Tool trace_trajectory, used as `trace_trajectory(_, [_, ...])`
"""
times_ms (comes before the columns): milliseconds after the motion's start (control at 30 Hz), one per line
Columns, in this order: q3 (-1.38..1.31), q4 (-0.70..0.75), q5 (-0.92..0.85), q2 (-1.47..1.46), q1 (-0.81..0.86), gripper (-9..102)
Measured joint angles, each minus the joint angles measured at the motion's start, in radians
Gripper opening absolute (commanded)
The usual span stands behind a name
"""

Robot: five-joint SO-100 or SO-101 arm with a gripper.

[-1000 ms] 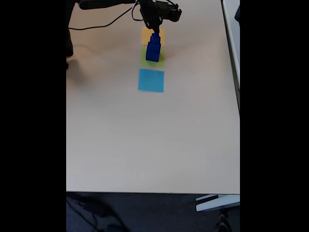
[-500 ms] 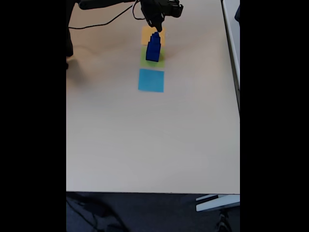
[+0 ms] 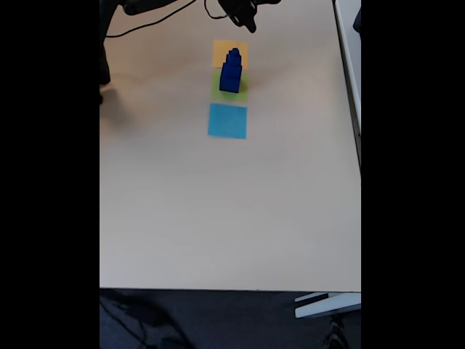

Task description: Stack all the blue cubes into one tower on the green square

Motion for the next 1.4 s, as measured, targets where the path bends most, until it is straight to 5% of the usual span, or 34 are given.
trace_trajectory(633, [0.000, 0.040, -0.210, 0.060, 0.218, 0])
trace_trajectory(1400, [0.238, 0.040, -0.186, 0.183, 0.238, 0])
